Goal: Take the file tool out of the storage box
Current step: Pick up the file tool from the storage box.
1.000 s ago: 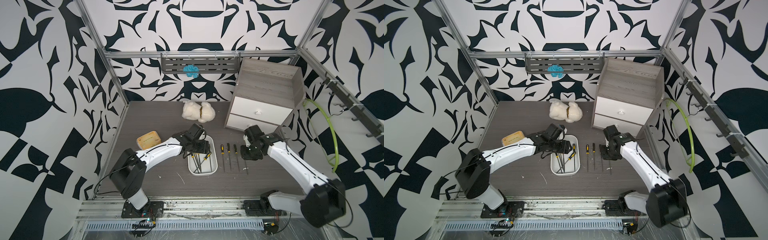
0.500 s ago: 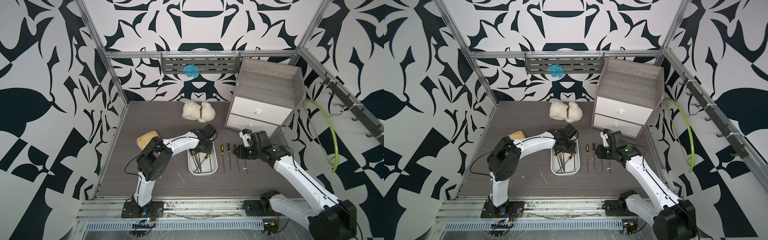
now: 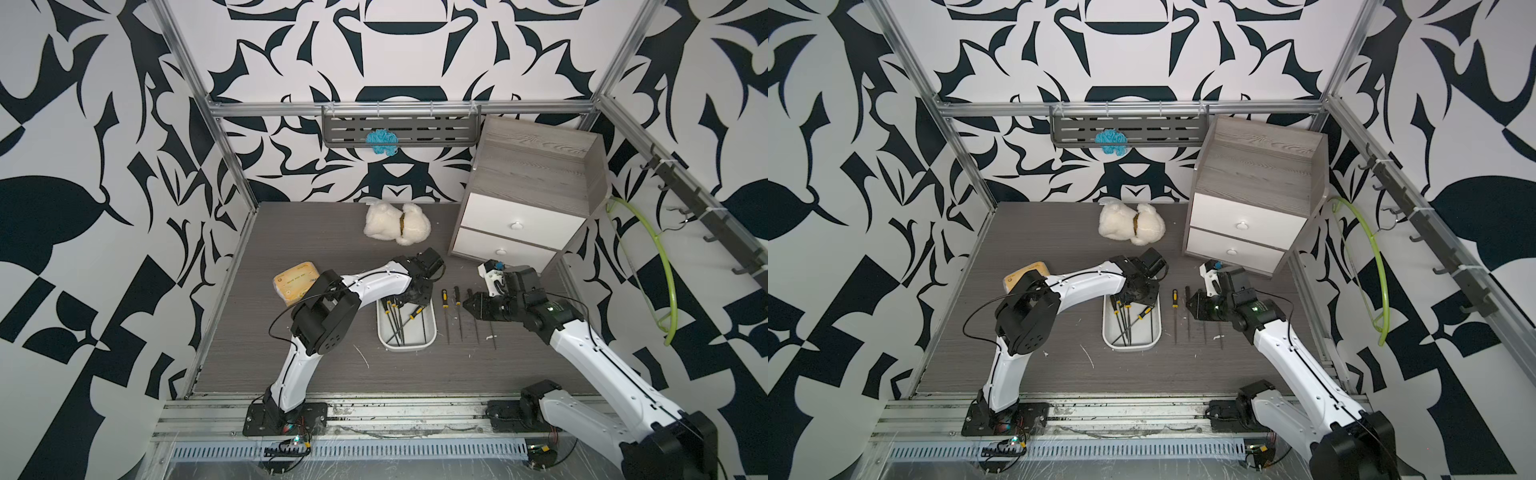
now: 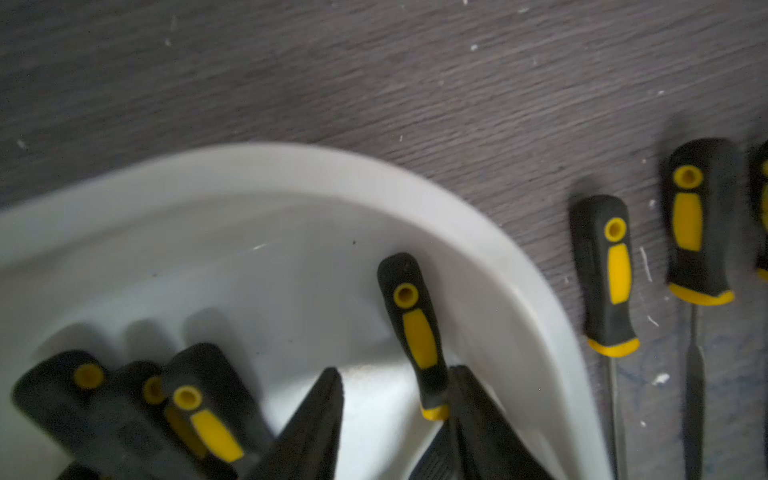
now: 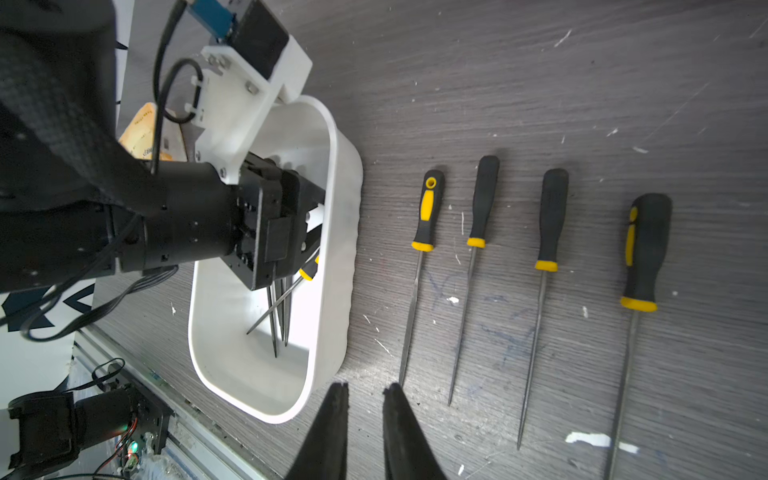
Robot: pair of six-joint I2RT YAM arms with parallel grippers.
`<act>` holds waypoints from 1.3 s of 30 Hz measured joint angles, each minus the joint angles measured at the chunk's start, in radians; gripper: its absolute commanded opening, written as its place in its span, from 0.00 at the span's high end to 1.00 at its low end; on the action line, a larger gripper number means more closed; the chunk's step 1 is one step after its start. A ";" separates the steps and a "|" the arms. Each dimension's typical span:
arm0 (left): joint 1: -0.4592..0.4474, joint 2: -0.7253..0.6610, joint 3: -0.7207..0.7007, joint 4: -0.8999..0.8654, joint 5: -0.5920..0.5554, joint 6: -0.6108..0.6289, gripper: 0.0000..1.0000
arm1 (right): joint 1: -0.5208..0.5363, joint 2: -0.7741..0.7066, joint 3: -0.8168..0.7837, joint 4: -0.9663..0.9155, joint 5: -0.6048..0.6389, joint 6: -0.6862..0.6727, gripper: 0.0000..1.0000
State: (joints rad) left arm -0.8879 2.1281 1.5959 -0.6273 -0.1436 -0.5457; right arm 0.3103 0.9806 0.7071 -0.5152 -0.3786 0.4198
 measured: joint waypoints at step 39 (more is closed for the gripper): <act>0.024 0.058 0.071 -0.056 -0.002 -0.003 0.82 | 0.006 0.002 -0.023 0.046 -0.029 0.011 0.78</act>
State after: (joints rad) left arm -0.8639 2.1857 1.6665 -0.6830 -0.1455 -0.5488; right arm 0.3161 0.9829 0.6846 -0.4694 -0.4076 0.4313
